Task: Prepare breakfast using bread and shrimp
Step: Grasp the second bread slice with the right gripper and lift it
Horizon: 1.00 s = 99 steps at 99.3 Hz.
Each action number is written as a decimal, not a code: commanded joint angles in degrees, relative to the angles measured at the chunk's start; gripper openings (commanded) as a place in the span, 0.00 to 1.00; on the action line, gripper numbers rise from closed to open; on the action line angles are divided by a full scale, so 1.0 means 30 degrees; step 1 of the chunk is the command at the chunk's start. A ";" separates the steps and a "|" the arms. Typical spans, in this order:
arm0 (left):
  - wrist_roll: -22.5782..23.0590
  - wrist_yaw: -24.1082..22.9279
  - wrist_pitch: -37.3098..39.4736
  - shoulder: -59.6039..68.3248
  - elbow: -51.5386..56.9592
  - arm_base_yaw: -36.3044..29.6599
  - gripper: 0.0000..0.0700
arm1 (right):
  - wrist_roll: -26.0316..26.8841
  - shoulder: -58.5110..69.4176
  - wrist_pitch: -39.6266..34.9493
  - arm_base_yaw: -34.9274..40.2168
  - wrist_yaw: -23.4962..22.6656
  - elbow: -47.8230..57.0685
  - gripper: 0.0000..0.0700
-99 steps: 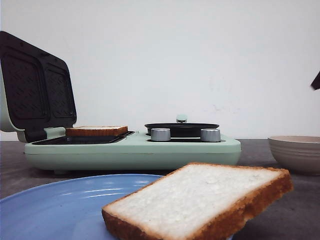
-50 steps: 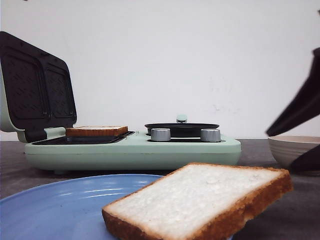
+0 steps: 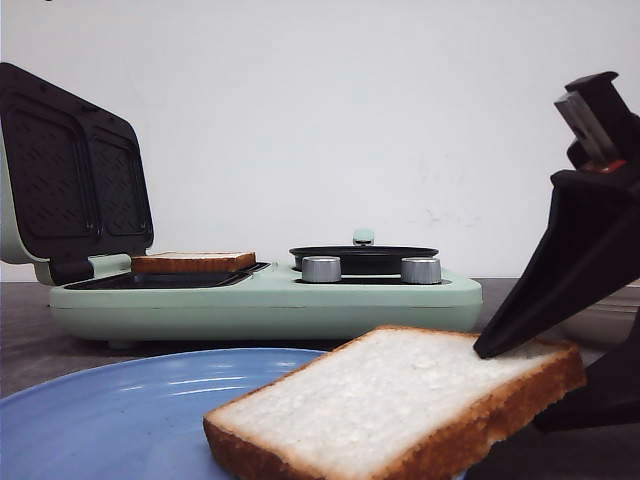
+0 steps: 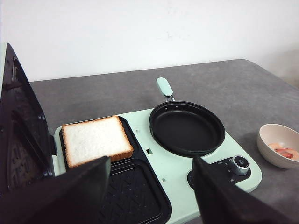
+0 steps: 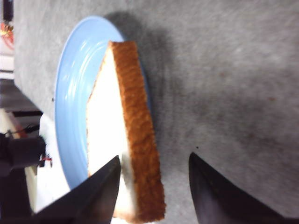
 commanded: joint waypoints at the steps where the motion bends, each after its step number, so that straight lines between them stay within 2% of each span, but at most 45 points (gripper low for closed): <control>1: -0.0051 0.0051 0.0197 0.0073 0.0204 -0.0102 0.45 | 0.0036 0.0240 0.0321 0.0204 -0.0036 -0.0036 0.18; 6: -0.0051 0.0044 0.0197 0.0066 0.0204 -0.0102 0.45 | 0.0036 0.0233 0.0444 0.0204 -0.0022 -0.0036 0.00; 19: -0.0051 0.0044 0.0197 0.0066 0.0204 -0.0102 0.45 | 0.0036 0.0211 0.1078 0.0197 -0.0342 -0.0022 0.00; 31: -0.0058 0.0044 0.0204 0.0066 0.0204 -0.0102 0.45 | 0.0066 0.0073 0.2973 0.0197 -0.1508 0.0102 0.00; 41: -0.0051 0.0044 0.0219 0.0051 0.0204 -0.0102 0.45 | 0.0182 -0.0299 0.4029 0.0197 -0.1756 0.0933 0.00; 51: -0.0051 0.0029 0.0233 -0.0044 0.0204 -0.0102 0.45 | -0.0947 -0.0554 0.4007 0.0197 -0.1647 0.2565 0.00; 64: -0.0051 0.0022 0.0364 -0.0270 0.0204 -0.0102 0.45 | -0.4014 -0.0517 0.3082 0.0204 -0.0903 0.5413 0.00; 85: -0.0051 -0.0197 0.1071 -0.0357 0.0204 -0.0102 0.45 | -1.2364 0.0874 -0.2761 0.0729 0.3985 1.1191 0.00; 99: -0.0051 -0.0204 0.1231 -0.0357 0.0204 -0.0102 0.45 | -1.6699 0.2973 -0.3745 0.1727 0.5778 1.4149 0.00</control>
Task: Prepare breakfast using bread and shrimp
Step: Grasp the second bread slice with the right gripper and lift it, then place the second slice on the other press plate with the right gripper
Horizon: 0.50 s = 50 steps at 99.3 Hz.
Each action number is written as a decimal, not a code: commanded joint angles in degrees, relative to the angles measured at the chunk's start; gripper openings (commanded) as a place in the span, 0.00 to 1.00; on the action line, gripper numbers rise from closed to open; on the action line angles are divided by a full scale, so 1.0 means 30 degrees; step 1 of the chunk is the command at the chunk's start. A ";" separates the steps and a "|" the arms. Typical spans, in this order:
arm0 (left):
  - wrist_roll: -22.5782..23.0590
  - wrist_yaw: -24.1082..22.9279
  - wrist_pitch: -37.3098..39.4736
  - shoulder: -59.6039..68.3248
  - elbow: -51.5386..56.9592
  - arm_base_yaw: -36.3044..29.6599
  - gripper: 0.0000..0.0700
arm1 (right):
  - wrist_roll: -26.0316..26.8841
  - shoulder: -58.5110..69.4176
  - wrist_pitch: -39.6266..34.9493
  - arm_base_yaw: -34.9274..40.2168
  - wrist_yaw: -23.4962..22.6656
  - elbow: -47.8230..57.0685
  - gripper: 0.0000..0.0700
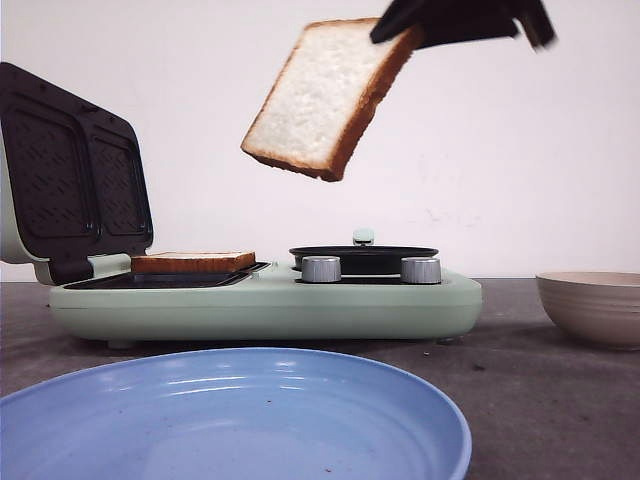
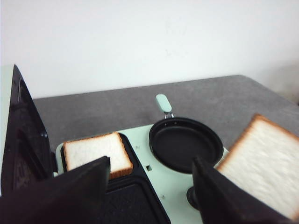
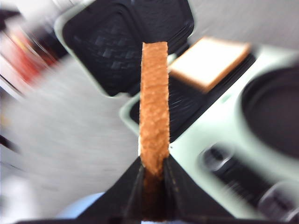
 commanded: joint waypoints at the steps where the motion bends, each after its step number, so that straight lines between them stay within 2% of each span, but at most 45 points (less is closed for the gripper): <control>1: -0.0051 -0.0073 0.0226 0.0044 0.0204 -0.0102 0.45 | -0.4918 0.1166 0.0189 0.0714 0.0699 0.1421 0.00; 19: -0.0029 -0.0692 0.0226 0.0036 0.0204 -0.0102 0.45 | -0.9887 0.4634 0.1246 0.2463 0.3730 0.4087 0.00; 35: 0.0029 -0.0903 0.0226 0.0036 0.0204 -0.0102 0.45 | -1.4200 0.7716 0.3585 0.3555 0.4568 0.5333 0.00; 50: 0.0175 -0.1217 0.0219 0.0036 0.0204 -0.0102 0.45 | -1.7456 0.9894 0.6455 0.4393 0.5348 0.5450 0.00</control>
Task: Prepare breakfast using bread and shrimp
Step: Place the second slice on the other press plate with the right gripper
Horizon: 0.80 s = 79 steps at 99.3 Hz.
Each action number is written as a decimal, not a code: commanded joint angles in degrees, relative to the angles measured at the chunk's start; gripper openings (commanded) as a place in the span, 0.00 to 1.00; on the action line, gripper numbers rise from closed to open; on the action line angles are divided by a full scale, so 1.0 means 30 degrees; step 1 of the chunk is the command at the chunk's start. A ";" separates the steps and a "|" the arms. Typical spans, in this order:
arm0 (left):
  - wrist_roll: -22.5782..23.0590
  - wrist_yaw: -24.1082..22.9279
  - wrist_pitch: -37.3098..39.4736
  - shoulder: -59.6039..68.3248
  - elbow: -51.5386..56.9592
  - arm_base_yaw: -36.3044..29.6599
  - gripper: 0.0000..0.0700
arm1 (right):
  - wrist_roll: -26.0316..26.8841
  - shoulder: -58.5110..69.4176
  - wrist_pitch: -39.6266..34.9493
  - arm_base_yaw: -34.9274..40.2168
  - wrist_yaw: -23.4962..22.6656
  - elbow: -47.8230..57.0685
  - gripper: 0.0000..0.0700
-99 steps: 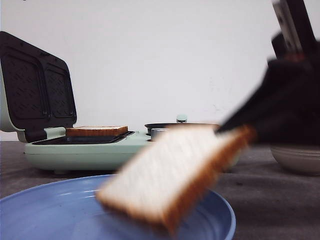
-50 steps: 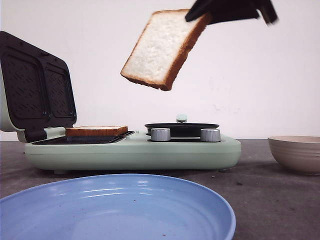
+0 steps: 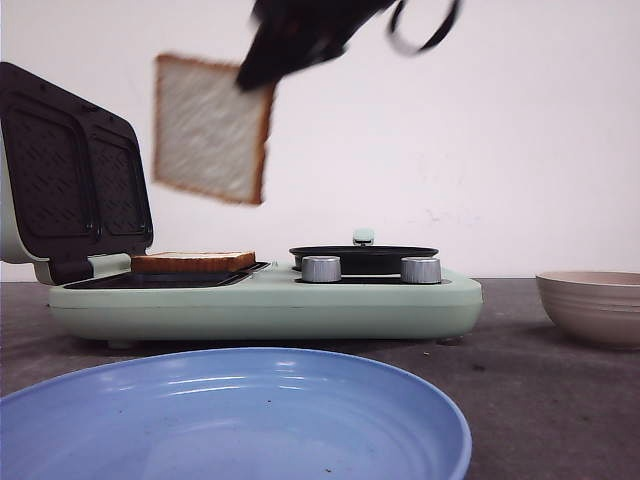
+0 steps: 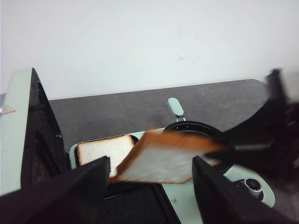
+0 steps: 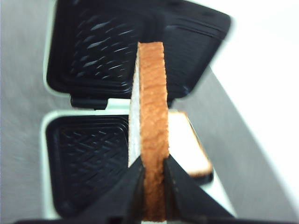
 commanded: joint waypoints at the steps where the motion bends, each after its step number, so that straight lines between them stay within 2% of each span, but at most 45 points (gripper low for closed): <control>1: 0.0160 -0.0146 0.0219 0.0036 0.0204 -0.0095 0.45 | -0.3198 0.0911 0.1384 0.0503 0.0284 0.0488 0.00; 14: 0.0313 -0.0532 0.0219 0.0044 0.0204 -0.0095 0.45 | -0.5748 0.2331 0.3038 0.1005 0.1020 0.0488 0.00; 30: 0.0590 -0.0554 0.0204 0.0044 0.0204 -0.0095 0.45 | -0.7111 0.3716 0.3752 0.1144 0.1413 0.0488 0.00; 46: 0.0590 -0.0554 0.0204 0.0044 0.0204 -0.0095 0.45 | -0.7169 0.4546 0.3745 0.1151 0.1902 0.0488 0.00; 55: 0.0590 -0.0554 0.0204 0.0044 0.0204 -0.0095 0.45 | -0.7162 0.4750 0.3818 0.1180 0.2754 0.0488 0.00; 67: 0.0590 -0.0554 0.0204 0.0044 0.0204 -0.0095 0.45 | -0.6870 0.4758 0.3432 0.1188 0.2448 0.0488 0.00; 79: 0.0590 -0.0554 0.0204 0.0044 0.0204 -0.0095 0.45 | -0.5872 0.4758 0.3045 0.1239 0.2426 0.0488 0.00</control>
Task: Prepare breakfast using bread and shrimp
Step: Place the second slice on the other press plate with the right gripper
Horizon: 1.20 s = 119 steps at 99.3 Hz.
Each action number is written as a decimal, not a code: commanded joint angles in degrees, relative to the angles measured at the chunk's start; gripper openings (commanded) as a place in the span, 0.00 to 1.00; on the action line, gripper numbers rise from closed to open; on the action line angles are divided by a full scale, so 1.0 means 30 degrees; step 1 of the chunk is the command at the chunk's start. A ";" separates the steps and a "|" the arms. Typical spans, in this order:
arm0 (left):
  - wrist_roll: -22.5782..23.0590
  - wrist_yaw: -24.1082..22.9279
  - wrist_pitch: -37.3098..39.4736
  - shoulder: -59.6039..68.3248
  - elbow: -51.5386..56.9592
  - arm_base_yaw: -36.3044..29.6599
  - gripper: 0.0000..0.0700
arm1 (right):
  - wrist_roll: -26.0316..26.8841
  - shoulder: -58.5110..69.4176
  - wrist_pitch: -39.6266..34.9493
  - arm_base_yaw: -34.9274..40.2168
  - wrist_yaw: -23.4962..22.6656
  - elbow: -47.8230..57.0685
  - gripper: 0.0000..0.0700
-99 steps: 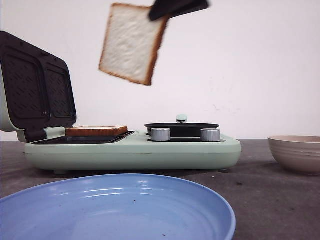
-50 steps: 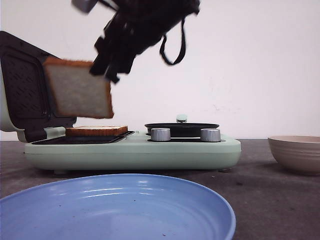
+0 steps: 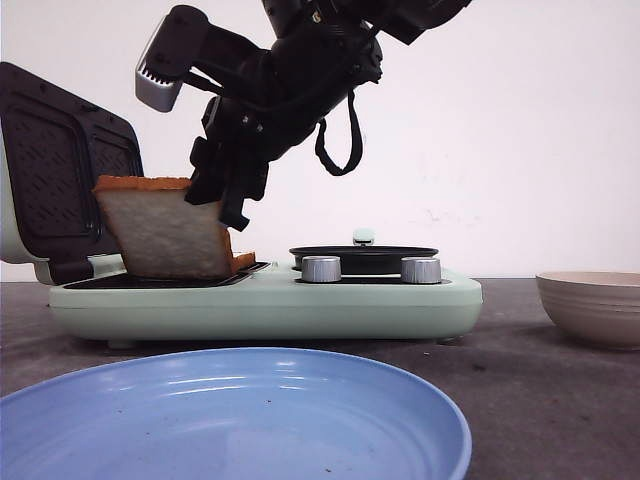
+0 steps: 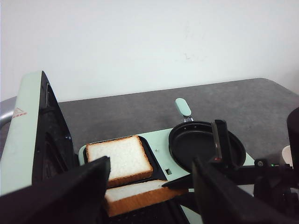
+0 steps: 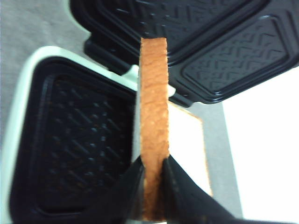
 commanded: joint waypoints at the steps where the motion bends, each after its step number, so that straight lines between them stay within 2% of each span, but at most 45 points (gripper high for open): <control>1: 0.0109 -0.0080 0.0211 0.0051 0.0204 -0.0095 0.45 | 0.0940 0.0430 -0.0204 0.0189 0.0051 0.0342 0.00; 10: 0.0109 -0.0080 0.0204 0.0051 0.0204 -0.0095 0.45 | 0.1246 0.0430 -0.0823 0.0189 -0.0415 0.0342 0.04; 23: 0.0109 -0.0080 0.0197 0.0051 0.0204 -0.0095 0.45 | 0.1362 0.0430 -0.1734 0.0182 -0.1195 0.0342 0.21; 40: 0.0109 -0.0080 0.0197 0.0051 0.0204 -0.0095 0.45 | 0.2127 0.0430 -0.2448 0.0182 -0.1290 0.0342 0.24; 57: 0.0109 -0.0080 0.0197 0.0051 0.0204 -0.0095 0.45 | 0.2208 0.0430 -0.2973 0.0182 -0.2295 0.0342 0.38; 87: 0.0109 -0.0080 0.0204 0.0051 0.0204 -0.0095 0.45 | 0.2484 0.0721 -0.3169 0.0168 -0.2892 0.0342 0.39; 119: 0.0109 -0.0080 0.0204 0.0051 0.0204 -0.0095 0.45 | 0.2688 0.1056 -0.2951 0.0044 -0.2725 0.0342 0.39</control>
